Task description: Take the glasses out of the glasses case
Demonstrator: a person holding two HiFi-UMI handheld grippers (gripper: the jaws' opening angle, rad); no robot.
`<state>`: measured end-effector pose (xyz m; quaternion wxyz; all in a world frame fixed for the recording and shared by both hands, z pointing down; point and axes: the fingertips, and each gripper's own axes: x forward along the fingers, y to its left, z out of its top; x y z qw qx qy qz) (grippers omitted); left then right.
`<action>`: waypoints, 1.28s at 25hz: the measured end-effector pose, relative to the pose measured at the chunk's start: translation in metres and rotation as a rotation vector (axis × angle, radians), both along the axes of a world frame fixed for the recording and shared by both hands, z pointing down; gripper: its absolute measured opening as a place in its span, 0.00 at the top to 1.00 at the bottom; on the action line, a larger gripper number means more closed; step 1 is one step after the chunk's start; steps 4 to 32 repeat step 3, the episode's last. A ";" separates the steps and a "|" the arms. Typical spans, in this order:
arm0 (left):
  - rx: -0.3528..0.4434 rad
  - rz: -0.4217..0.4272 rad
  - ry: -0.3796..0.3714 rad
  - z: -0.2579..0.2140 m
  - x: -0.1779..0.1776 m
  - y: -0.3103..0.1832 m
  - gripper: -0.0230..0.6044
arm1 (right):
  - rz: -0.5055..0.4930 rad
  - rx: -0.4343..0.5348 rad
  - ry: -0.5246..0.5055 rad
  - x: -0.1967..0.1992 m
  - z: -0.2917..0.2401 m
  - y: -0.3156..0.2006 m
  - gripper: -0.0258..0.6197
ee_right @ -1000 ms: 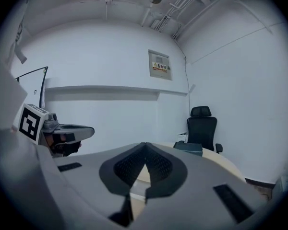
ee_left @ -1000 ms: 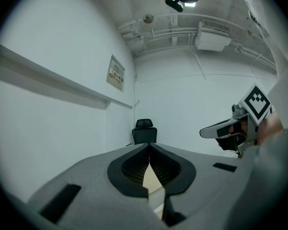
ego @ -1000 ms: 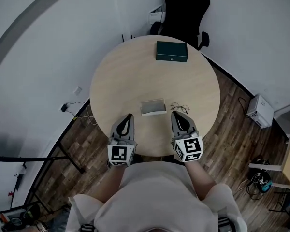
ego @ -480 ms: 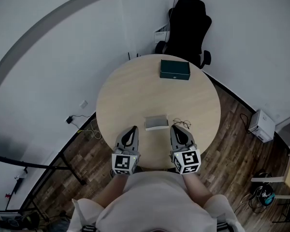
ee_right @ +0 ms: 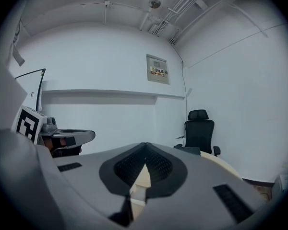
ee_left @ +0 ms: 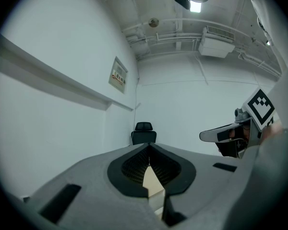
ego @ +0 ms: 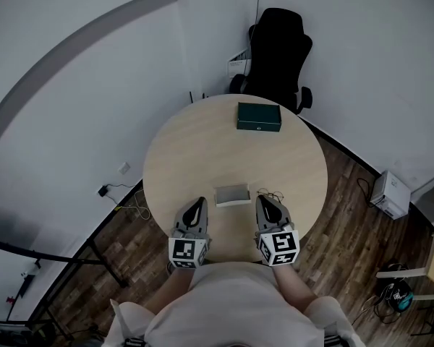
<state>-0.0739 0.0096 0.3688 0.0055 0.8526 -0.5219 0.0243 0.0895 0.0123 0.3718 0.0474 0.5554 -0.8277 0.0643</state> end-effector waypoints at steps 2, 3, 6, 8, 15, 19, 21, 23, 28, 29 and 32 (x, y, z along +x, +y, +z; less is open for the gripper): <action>0.003 0.001 0.005 -0.001 0.003 -0.002 0.95 | -0.001 0.001 0.001 0.001 0.000 -0.002 0.94; 0.004 0.002 0.007 -0.002 0.004 -0.003 0.95 | -0.001 0.001 0.002 0.001 0.001 -0.003 0.94; 0.004 0.002 0.007 -0.002 0.004 -0.003 0.95 | -0.001 0.001 0.002 0.001 0.001 -0.003 0.94; 0.004 0.002 0.007 -0.002 0.004 -0.003 0.95 | -0.001 0.001 0.002 0.001 0.001 -0.003 0.94; 0.004 0.002 0.007 -0.002 0.004 -0.003 0.95 | -0.001 0.001 0.002 0.001 0.001 -0.003 0.94; 0.004 0.002 0.007 -0.002 0.004 -0.003 0.95 | -0.001 0.001 0.002 0.001 0.001 -0.003 0.94; 0.004 0.002 0.007 -0.002 0.004 -0.003 0.95 | -0.001 0.001 0.002 0.001 0.001 -0.003 0.94; 0.004 0.002 0.007 -0.002 0.004 -0.003 0.95 | -0.001 0.001 0.002 0.001 0.001 -0.003 0.94; 0.004 0.002 0.007 -0.002 0.004 -0.003 0.95 | -0.001 0.001 0.002 0.001 0.001 -0.003 0.94; 0.004 0.002 0.007 -0.002 0.004 -0.003 0.95 | -0.001 0.001 0.002 0.001 0.001 -0.003 0.94; 0.004 0.002 0.007 -0.002 0.004 -0.003 0.95 | -0.001 0.001 0.002 0.001 0.001 -0.003 0.94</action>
